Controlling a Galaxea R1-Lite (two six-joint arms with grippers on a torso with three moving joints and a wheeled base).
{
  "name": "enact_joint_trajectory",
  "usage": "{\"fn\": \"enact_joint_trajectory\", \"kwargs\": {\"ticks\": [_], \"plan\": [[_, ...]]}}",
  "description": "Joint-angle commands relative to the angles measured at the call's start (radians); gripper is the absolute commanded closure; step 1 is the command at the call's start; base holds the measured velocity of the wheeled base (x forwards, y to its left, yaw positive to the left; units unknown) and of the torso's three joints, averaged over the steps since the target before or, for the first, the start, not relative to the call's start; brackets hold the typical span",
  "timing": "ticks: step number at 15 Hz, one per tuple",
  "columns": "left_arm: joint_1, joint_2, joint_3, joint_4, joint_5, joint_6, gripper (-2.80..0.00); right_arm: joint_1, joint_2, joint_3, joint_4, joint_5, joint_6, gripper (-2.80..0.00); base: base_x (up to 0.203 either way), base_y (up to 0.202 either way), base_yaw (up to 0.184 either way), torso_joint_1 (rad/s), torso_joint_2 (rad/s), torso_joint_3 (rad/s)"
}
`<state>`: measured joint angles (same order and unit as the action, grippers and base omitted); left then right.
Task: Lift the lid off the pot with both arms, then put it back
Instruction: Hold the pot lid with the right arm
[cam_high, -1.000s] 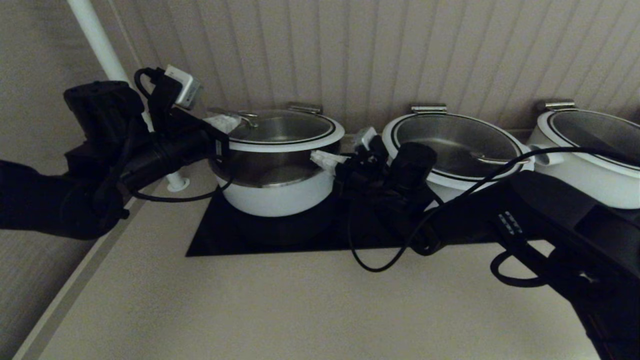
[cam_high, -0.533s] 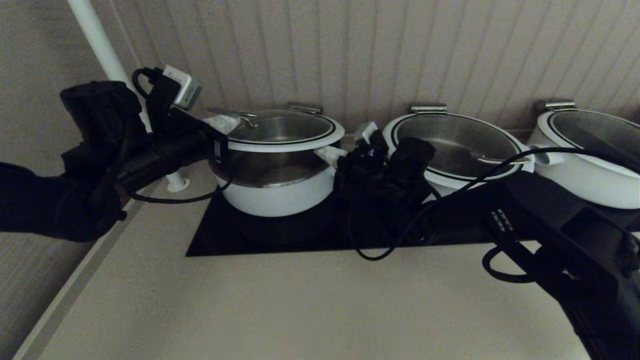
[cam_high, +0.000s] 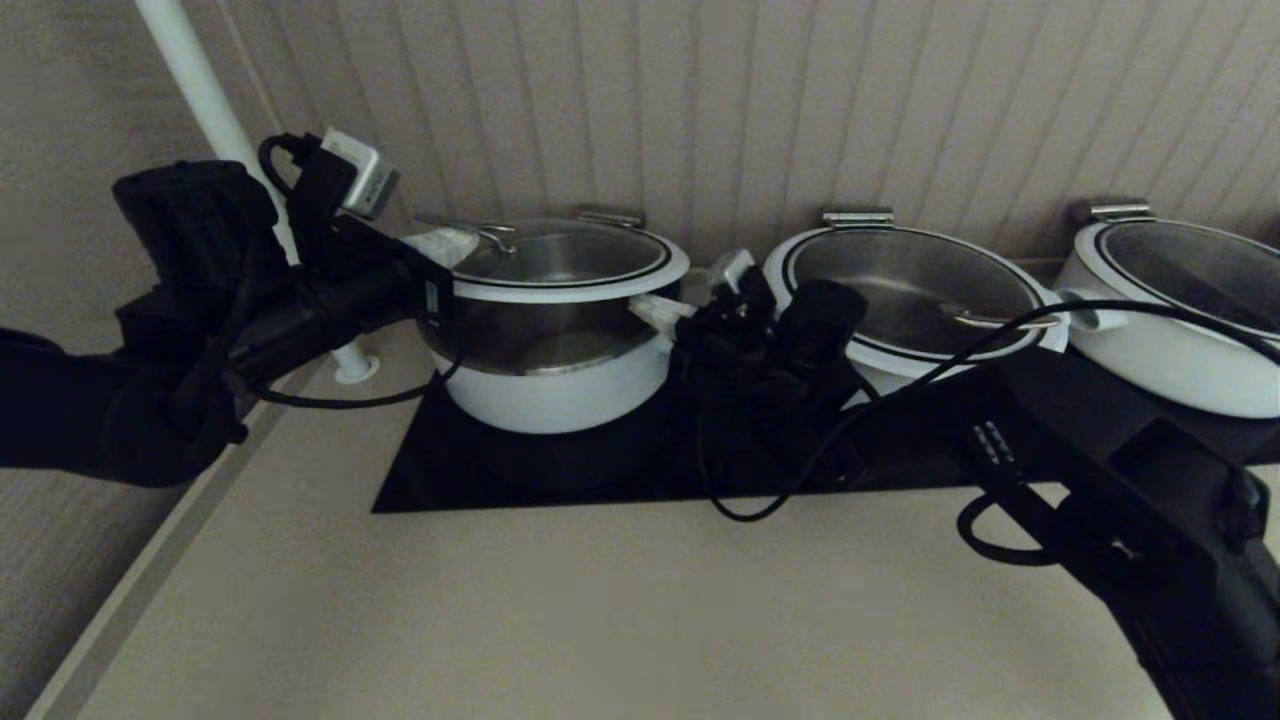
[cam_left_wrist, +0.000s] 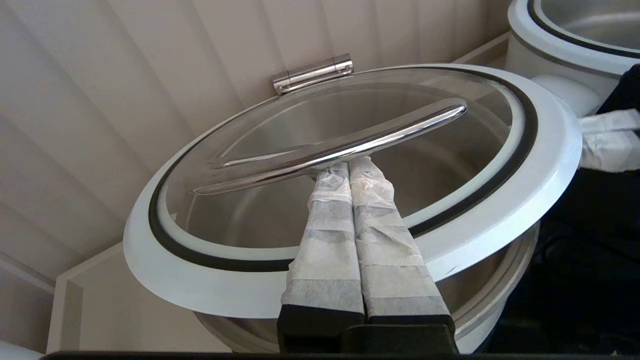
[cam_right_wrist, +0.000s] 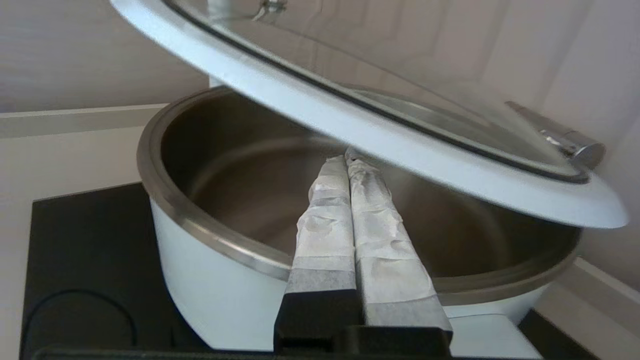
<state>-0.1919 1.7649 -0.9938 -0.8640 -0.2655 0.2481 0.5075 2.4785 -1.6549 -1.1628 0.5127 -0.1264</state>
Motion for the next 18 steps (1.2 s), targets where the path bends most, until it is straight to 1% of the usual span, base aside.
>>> {"fn": "enact_joint_trajectory", "kwargs": {"ticks": [1,5,7,12,18], "plan": [[0.000,0.001,0.000,-0.006,-0.001,0.000,0.00,0.005,0.012,-0.006,-0.003,0.004,-0.001,0.00,0.000,0.000,0.000,0.000,0.00,0.000],[0.000,-0.008,0.006,-0.006,-0.001,0.001,0.00,0.003,0.050,-0.096,0.004,0.000,-0.001,0.00,0.000,0.000,0.000,0.000,0.00,0.000],[0.000,-0.018,0.018,-0.006,-0.002,0.003,0.00,0.003,0.050,-0.115,0.037,-0.001,-0.001,0.00,0.000,0.000,0.000,0.000,0.00,0.000],[-0.003,-0.051,0.066,-0.006,-0.003,0.008,0.00,0.001,0.080,-0.266,0.113,-0.002,-0.001,0.00,0.000,0.000,0.000,0.000,0.00,0.000],[-0.001,-0.123,0.140,-0.003,-0.005,0.004,0.00,0.002,0.085,-0.273,0.120,-0.002,-0.001,0.00,0.000,0.000,0.000,0.000,0.00,0.000]]}}
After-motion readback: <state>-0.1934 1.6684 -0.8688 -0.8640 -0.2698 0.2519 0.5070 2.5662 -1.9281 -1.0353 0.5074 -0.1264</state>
